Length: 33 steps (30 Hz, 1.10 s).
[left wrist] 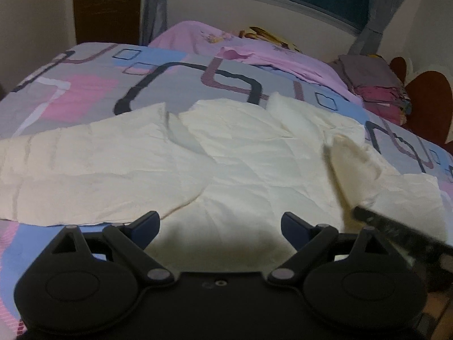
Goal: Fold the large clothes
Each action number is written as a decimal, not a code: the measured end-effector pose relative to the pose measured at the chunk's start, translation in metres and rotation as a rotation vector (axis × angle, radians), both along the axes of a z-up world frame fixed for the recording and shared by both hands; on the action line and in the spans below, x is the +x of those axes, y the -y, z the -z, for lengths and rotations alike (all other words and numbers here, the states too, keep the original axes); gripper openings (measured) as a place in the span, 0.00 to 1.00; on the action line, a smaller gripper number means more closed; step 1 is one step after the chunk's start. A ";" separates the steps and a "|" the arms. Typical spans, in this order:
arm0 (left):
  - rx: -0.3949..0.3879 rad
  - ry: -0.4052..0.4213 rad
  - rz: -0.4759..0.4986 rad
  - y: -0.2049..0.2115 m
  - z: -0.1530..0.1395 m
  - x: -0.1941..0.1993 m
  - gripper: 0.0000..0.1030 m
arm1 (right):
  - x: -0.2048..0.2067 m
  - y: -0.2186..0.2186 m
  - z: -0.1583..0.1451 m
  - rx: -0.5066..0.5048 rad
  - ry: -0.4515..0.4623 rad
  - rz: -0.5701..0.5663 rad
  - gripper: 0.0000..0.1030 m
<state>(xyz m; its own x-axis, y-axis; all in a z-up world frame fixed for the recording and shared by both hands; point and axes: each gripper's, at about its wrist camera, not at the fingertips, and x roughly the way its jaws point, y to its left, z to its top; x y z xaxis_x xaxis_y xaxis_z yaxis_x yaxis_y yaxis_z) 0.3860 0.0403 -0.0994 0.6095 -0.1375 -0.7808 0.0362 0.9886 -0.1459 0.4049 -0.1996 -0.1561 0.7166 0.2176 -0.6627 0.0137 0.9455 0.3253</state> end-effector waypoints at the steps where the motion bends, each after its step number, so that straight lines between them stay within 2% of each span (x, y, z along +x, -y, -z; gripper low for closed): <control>1: -0.007 -0.001 0.010 0.002 0.001 0.001 0.89 | -0.002 -0.001 0.001 0.005 -0.008 -0.004 0.34; 2: -0.015 -0.002 0.022 0.005 0.001 0.003 0.89 | -0.005 -0.001 0.000 0.008 -0.003 -0.001 0.68; 3: -0.027 -0.005 0.042 0.011 0.002 0.005 0.90 | -0.012 -0.001 -0.002 0.005 0.018 0.009 0.82; 5: -0.047 -0.014 0.075 0.023 0.004 0.011 0.91 | -0.024 0.005 -0.010 -0.014 0.063 0.004 0.82; 8: -0.081 -0.039 0.126 0.045 0.014 0.021 0.93 | -0.037 0.021 -0.018 -0.011 0.075 0.028 0.82; 11: -0.102 -0.091 0.164 0.067 0.033 0.035 0.91 | -0.055 0.046 -0.023 -0.071 0.077 0.075 0.82; 15: -0.164 -0.135 0.212 0.091 0.057 0.054 0.74 | -0.081 0.087 -0.019 -0.143 0.050 0.153 0.82; 19: -0.167 -0.153 0.231 0.109 0.075 0.067 0.62 | -0.098 0.123 -0.008 -0.153 -0.004 0.237 0.82; 21: -0.159 -0.145 0.237 0.114 0.079 0.068 0.57 | -0.104 0.136 -0.004 -0.157 -0.012 0.272 0.82; 22: -0.165 -0.132 0.246 0.116 0.080 0.068 0.49 | -0.106 0.141 -0.002 -0.164 -0.014 0.282 0.82; 23: -0.182 -0.124 0.253 0.116 0.080 0.068 0.46 | -0.106 0.145 0.001 -0.170 -0.017 0.292 0.82; 24: -0.190 -0.128 0.248 0.117 0.081 0.069 0.44 | -0.105 0.148 0.003 -0.175 -0.018 0.299 0.79; 25: -0.191 -0.129 0.248 0.118 0.081 0.070 0.40 | -0.102 0.151 0.006 -0.182 -0.023 0.297 0.73; 26: -0.191 -0.128 0.254 0.118 0.082 0.070 0.36 | -0.099 0.153 0.009 -0.184 -0.034 0.293 0.60; 27: -0.205 -0.116 0.263 0.118 0.081 0.069 0.27 | -0.098 0.155 0.011 -0.179 -0.041 0.293 0.58; 30: -0.225 -0.097 0.253 0.116 0.077 0.070 0.14 | -0.093 0.161 0.019 -0.169 -0.048 0.310 0.58; 33: -0.271 -0.064 0.245 0.107 0.063 0.068 0.08 | -0.085 0.163 0.022 -0.168 -0.051 0.326 0.58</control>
